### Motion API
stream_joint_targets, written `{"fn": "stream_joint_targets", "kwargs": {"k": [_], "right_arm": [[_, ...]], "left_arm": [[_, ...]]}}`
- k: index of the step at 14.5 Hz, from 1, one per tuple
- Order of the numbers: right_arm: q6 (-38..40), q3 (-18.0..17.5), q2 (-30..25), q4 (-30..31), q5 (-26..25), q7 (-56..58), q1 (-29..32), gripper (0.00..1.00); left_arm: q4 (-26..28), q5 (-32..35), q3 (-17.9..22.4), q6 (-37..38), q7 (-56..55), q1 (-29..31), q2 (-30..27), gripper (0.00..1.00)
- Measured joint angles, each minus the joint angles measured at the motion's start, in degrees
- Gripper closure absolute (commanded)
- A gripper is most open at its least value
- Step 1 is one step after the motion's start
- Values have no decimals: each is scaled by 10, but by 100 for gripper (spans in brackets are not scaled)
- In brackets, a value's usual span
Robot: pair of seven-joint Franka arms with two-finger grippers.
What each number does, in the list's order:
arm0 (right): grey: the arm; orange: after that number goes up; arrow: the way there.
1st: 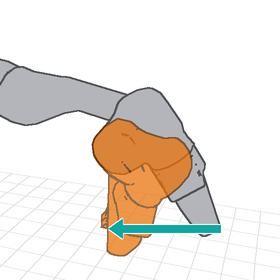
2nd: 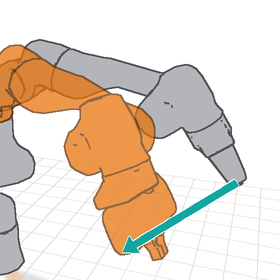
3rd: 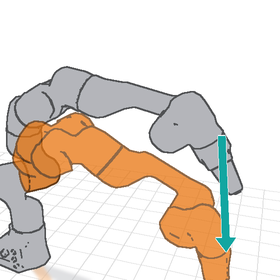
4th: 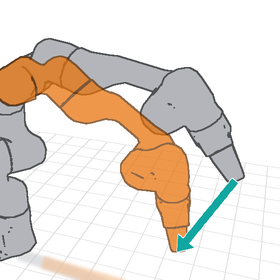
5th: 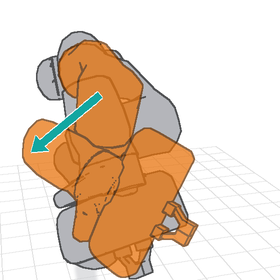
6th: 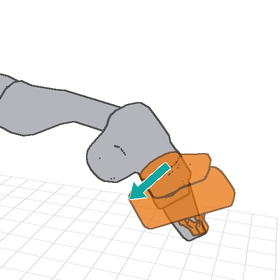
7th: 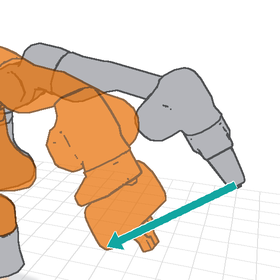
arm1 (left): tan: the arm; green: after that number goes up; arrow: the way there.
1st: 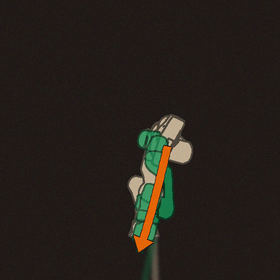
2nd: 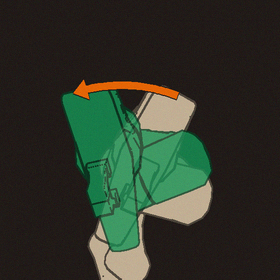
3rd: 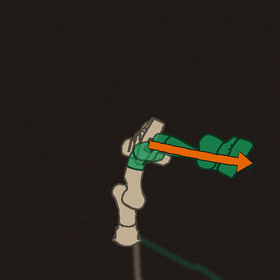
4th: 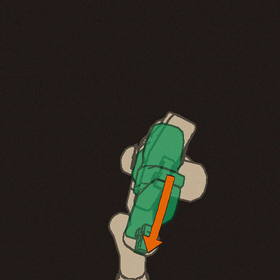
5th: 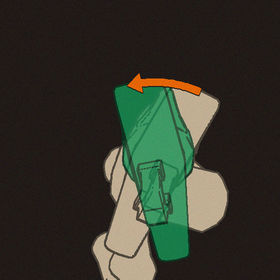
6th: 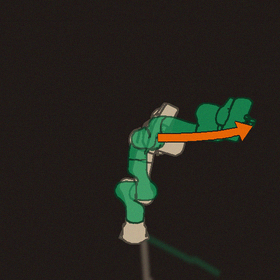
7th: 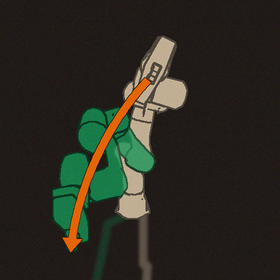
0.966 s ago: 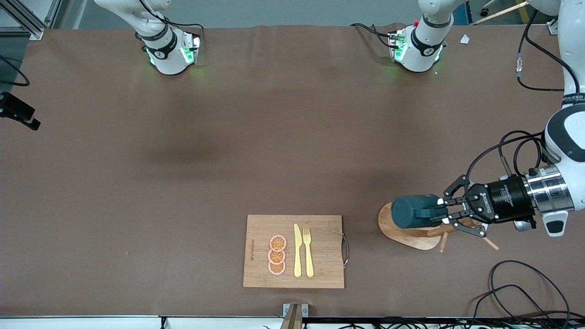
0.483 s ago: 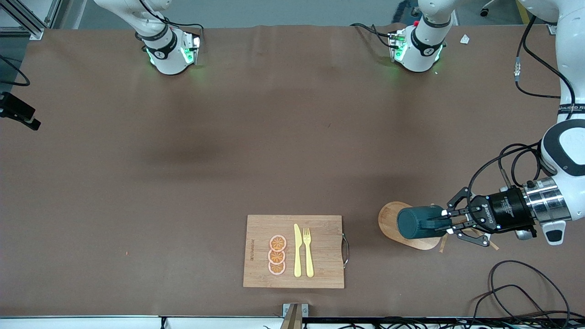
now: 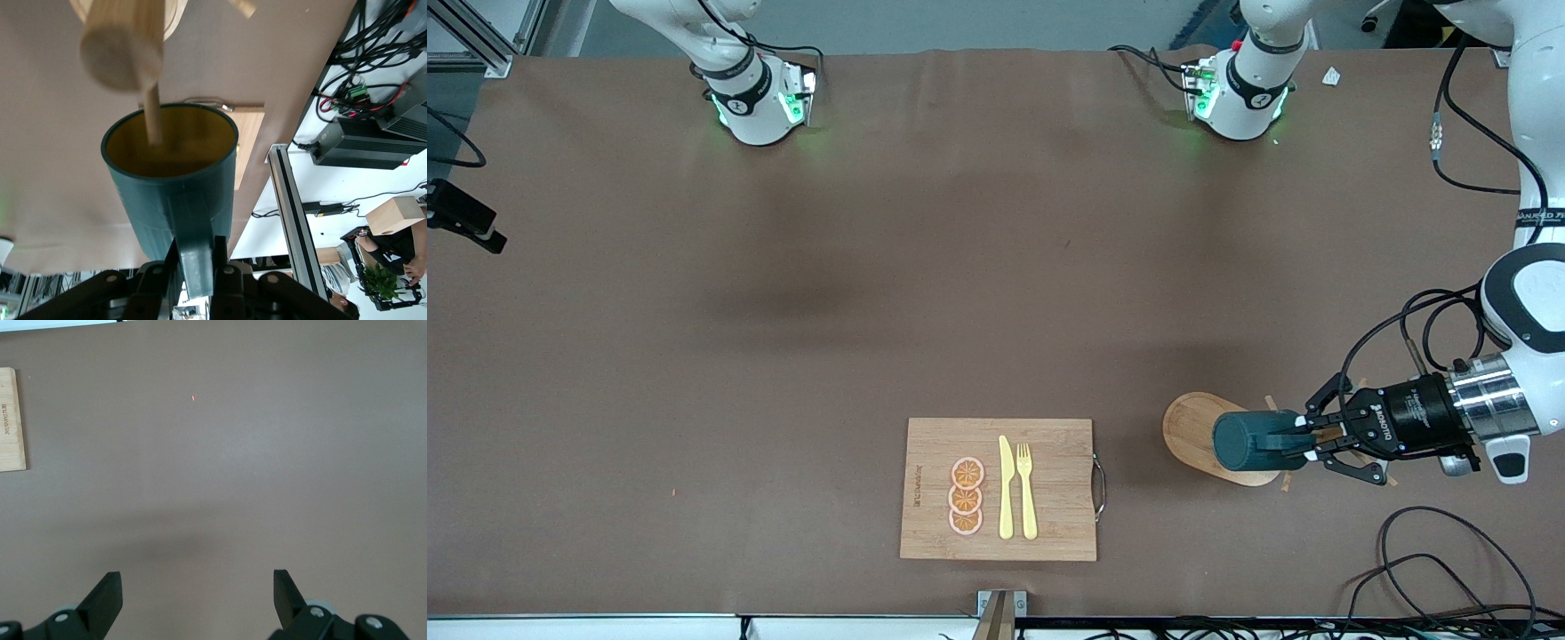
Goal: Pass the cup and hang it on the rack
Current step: 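Tilt the mug and hook its handle onto a rack peg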
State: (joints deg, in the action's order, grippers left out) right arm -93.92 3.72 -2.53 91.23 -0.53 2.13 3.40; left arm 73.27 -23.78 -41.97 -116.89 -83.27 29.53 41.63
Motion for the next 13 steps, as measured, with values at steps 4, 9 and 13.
{"fn": "stream_joint_targets", "kwargs": {"k": [4, 9, 13], "right_arm": [[0, 0, 0, 0, 0, 0, 0, 0], [0, 0, 0, 0, 0, 0, 0, 0], [0, 0, 0, 0, 0, 0, 0, 0]], "left_arm": [[0, 0, 18, 0, 25, 1, 0, 100], [0, 0, 21, 0, 27, 2, 4, 99], [1, 0, 27, 0, 27, 2, 9, 99]]}}
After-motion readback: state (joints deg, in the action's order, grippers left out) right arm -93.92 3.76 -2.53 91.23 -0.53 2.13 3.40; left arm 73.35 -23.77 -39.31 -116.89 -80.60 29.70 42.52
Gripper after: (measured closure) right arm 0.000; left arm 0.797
